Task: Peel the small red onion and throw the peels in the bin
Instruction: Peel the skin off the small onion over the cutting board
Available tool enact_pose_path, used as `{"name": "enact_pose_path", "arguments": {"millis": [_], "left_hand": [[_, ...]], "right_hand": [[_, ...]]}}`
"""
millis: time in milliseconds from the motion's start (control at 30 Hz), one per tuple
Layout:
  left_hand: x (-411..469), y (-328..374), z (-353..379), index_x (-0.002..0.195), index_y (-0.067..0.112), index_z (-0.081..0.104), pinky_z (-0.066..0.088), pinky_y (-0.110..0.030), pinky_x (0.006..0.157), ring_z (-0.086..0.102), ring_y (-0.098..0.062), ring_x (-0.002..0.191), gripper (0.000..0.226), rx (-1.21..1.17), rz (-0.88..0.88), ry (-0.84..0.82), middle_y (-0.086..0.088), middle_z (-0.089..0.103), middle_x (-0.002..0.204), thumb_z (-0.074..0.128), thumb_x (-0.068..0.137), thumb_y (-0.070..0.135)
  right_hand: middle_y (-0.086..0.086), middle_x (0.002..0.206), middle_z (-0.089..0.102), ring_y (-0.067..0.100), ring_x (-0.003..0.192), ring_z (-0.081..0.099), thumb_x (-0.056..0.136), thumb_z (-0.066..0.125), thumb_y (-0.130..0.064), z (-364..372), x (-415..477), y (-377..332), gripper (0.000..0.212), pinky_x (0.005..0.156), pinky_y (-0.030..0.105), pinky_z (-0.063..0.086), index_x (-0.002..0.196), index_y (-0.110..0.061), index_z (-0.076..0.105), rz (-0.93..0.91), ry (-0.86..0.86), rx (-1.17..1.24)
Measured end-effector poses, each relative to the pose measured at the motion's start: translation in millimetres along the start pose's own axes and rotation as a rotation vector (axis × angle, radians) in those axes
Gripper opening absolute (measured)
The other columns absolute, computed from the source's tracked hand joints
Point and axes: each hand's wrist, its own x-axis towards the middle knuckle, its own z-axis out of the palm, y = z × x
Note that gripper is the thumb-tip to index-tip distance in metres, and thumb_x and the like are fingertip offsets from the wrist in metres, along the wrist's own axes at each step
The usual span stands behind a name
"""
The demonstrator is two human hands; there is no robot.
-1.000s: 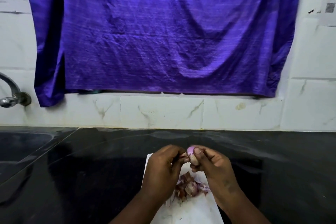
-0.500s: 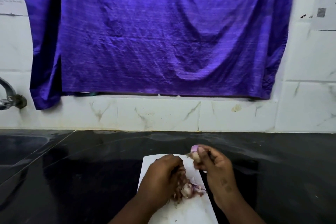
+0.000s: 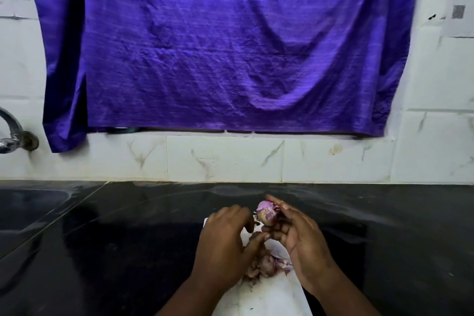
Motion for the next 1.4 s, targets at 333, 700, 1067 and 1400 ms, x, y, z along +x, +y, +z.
{"name": "enact_pose_path", "arguments": {"millis": [333, 700, 1067, 1400], "left_hand": [[4.5, 9.4, -6.2, 0.123, 0.037, 0.059, 0.051, -0.019, 0.093, 0.056, 0.0, 0.116, 0.038, -0.219, 0.033, -0.024, 0.027, 0.055, 0.123, 0.079, 0.091, 0.031], [3.4, 8.0, -7.2, 0.104, 0.029, 0.055, 0.039, -0.008, 0.079, 0.053, -0.006, 0.098, 0.026, -0.307, -0.019, -0.091, 0.019, 0.053, 0.101, 0.078, 0.091, 0.031], [4.5, 5.8, -8.4, 0.098, 0.028, 0.053, 0.037, -0.008, 0.076, 0.048, -0.001, 0.095, 0.028, -0.266, 0.046, -0.118, 0.022, 0.049, 0.098, 0.075, 0.09, 0.043], [2.3, 9.5, -4.6, 0.1, 0.025, 0.057, 0.044, -0.019, 0.072, 0.053, -0.009, 0.088, 0.027, -0.264, 0.054, -0.029, 0.016, 0.053, 0.096, 0.073, 0.091, 0.045]], "right_hand": [[0.007, 0.112, 0.08, 0.026, 0.105, 0.076, 0.095, 0.062, -0.001, 1.0, -5.1, -2.9, 0.035, 0.085, 0.04, 0.061, 0.123, -0.02, 0.074, -0.018, -0.026, -0.166], [0.009, 0.105, 0.081, 0.027, 0.1, 0.077, 0.094, 0.06, 0.001, 2.7, -7.6, -5.9, 0.029, 0.085, 0.041, 0.062, 0.111, -0.014, 0.078, -0.044, -0.027, -0.292], [0.009, 0.096, 0.081, 0.026, 0.089, 0.077, 0.099, 0.052, -0.002, 5.3, -9.3, -5.1, 0.031, 0.069, 0.036, 0.063, 0.103, -0.018, 0.079, 0.017, 0.032, -0.286], [0.016, 0.091, 0.077, 0.022, 0.081, 0.07, 0.101, 0.051, -0.008, 7.7, -7.6, -4.2, 0.029, 0.072, 0.038, 0.058, 0.093, -0.017, 0.077, 0.014, -0.022, -0.256]]}}
